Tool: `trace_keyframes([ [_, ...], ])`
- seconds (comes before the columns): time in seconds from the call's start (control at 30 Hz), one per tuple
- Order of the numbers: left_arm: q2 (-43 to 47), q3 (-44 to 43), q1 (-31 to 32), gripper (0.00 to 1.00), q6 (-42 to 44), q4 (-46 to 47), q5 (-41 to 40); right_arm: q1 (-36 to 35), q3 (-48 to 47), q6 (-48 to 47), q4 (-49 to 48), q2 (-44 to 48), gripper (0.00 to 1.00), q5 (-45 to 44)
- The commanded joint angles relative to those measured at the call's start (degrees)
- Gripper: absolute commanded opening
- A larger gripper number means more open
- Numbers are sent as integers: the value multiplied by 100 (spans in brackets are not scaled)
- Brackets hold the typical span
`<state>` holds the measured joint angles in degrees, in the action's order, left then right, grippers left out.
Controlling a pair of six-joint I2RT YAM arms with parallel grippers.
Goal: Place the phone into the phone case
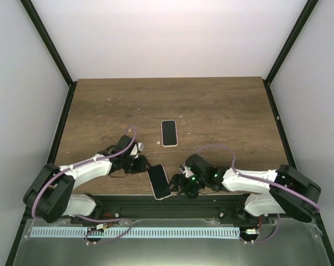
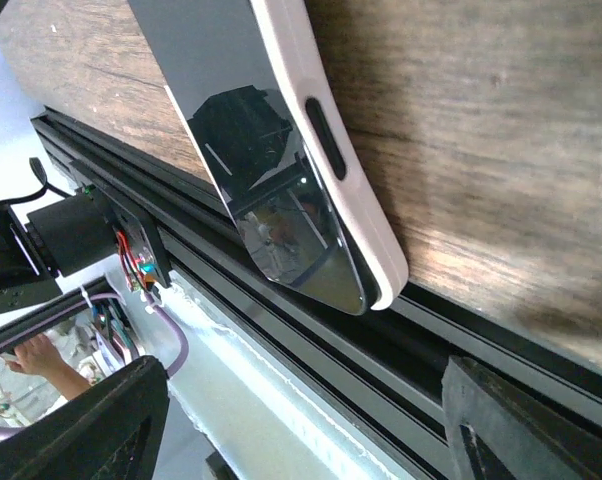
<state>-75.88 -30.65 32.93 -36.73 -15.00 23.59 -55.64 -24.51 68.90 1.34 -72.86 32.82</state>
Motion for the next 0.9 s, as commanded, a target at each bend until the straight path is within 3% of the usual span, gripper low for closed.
trace_keyframes([
  [0.0, -175, -57, -22, 32, 258, 217, 32, -273, 211, 745, -469, -2, 75, -257],
  [0.23, -452, -54, -20, 23, 325, 172, -3, -404, 298, 1070, -1145, -485, 66, -352],
  [0.5, -525, -63, -14, 16, 350, -78, -227, -412, 448, 1120, -2099, -840, 43, -420],
  [0.87, -464, 192, -21, 15, 114, -23, -198, -209, 916, 1021, -2771, -198, 29, -1010],
])
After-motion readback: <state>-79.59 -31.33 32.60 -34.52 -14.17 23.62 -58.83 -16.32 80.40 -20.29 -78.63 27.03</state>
